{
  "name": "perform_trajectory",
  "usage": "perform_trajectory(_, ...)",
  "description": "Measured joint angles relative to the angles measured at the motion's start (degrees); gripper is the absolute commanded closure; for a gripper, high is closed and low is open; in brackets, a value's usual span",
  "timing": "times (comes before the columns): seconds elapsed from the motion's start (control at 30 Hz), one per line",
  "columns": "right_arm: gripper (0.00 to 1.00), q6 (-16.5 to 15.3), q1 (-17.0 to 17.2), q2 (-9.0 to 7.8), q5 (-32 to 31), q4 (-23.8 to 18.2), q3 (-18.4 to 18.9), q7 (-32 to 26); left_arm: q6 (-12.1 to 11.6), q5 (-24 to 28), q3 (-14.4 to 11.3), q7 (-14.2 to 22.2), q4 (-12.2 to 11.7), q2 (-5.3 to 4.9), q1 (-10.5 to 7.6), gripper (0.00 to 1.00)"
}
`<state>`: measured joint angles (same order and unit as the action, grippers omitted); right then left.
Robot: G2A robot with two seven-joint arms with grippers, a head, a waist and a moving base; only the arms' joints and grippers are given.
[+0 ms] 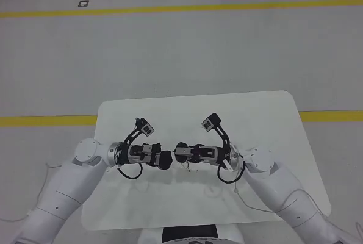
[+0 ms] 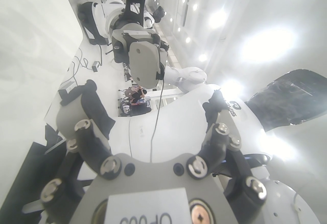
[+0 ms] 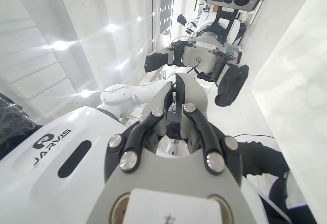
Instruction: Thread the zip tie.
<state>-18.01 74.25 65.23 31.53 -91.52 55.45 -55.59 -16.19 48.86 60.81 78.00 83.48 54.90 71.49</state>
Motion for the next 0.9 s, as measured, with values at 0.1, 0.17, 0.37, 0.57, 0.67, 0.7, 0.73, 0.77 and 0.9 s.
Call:
perform_trajectory(0.1, 1.00, 0.0, 0.2, -0.01, 0.0, 0.0, 0.2, 0.0, 0.3, -0.3, 0.1, -0.2, 0.2, -0.03, 0.08, 0.00)
perform_trajectory(0.17, 1.00, 0.0, 0.3, 0.00, 0.0, 0.0, 0.3, 0.0, 0.4, -0.3, 0.1, -0.3, 0.2, -0.03, 0.13, 0.00)
perform_trajectory(0.37, 1.00, -0.2, 0.3, 0.11, -0.1, -0.2, 0.2, 0.0, 0.9, -0.9, -0.2, -0.7, 0.3, -0.01, 0.28, 0.00)
perform_trajectory(0.57, 1.00, -0.2, 0.4, 0.19, -0.1, -0.3, 0.2, -0.2, 1.1, -1.0, -0.5, -0.8, 0.5, 0.06, 0.24, 0.00)
perform_trajectory(0.67, 1.00, 0.2, 0.4, 0.23, -0.2, -0.2, 0.0, -0.4, 1.1, -1.0, -0.6, -0.7, 0.5, 0.10, 0.18, 0.00)
perform_trajectory(0.7, 1.00, 0.3, 0.4, 0.25, -0.3, -0.2, -0.1, -0.4, 1.1, -0.9, -0.6, -0.7, 0.5, 0.11, 0.18, 0.00)
perform_trajectory(0.73, 1.00, 0.6, 0.4, 0.27, -0.3, -0.1, -0.1, -0.4, 1.1, -0.8, -0.6, -0.6, 0.5, 0.12, 0.17, 0.01)
perform_trajectory(0.77, 1.00, 0.9, 0.3, 0.30, -0.4, 0.1, -0.2, -0.3, 1.0, -0.8, -0.6, -0.6, 0.4, 0.13, 0.17, 0.05)
perform_trajectory(0.9, 1.00, 1.7, 0.2, 0.36, -0.6, 0.2, -0.3, 0.2, 1.1, -0.9, -0.6, -0.7, 0.4, 0.13, 0.19, 0.27)
